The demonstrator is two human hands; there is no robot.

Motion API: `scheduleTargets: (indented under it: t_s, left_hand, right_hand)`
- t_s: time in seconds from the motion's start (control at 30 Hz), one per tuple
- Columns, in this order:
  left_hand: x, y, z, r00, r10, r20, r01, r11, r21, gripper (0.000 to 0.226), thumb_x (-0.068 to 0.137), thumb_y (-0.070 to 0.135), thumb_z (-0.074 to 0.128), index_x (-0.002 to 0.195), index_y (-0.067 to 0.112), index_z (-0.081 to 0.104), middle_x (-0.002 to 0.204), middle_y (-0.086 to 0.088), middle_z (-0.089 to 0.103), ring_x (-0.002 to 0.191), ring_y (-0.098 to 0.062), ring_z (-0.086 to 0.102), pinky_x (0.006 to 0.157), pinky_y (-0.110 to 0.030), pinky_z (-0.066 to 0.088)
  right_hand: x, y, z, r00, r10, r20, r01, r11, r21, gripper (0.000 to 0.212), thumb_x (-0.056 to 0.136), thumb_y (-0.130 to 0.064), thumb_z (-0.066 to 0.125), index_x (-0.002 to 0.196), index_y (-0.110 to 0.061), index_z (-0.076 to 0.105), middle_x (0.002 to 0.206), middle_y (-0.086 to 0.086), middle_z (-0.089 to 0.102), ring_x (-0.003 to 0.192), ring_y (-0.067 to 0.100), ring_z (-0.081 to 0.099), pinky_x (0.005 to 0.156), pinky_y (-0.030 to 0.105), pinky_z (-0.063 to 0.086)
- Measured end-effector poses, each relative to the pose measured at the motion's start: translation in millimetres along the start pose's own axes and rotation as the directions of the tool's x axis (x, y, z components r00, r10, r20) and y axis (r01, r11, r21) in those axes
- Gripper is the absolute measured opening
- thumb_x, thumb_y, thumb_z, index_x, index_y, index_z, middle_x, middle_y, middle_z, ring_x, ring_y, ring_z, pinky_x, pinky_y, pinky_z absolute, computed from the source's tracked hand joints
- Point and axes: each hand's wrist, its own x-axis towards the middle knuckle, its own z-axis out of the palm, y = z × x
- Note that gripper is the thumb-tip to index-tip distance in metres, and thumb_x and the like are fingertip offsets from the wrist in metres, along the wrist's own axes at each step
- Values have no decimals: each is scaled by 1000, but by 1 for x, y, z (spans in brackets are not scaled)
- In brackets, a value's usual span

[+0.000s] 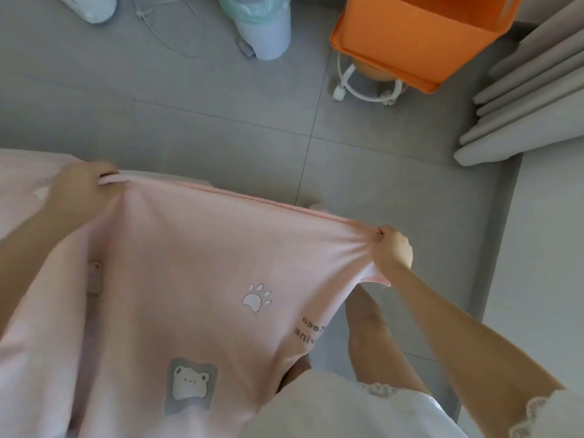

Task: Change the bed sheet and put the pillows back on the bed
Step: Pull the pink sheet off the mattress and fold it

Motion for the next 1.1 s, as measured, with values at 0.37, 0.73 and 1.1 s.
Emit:
scheduleTargets:
  t_s: [0.37,0.73,1.1]
  left_hand:
    - [153,154,-11,991,125,-39,-121,988,97,48,69,41,42,80,-2,61,83,-31,59,85,-46,58,68,-40,41]
    - [106,176,42,921,309,239,-309,950,-41,43,72,47,51,86,11,71,86,-8,69,85,-31,63,62,-29,33]
    - [75,65,12,989,37,146,-18,992,-124,31,66,38,56,82,13,65,75,-3,64,72,-26,55,58,-29,33]
  right_hand:
    - [160,-45,-63,989,69,-129,-104,952,-289,37,88,-6,47,124,-7,53,123,20,57,115,37,53,98,41,37]
    - [71,-209,22,532,-728,433,682,671,290,41,83,-31,70,122,-24,59,133,-7,53,131,12,38,115,42,-2]
    - [64,-224,16,644,-720,258,699,691,185,15,94,-21,54,92,-6,54,73,-1,47,74,21,44,63,31,28]
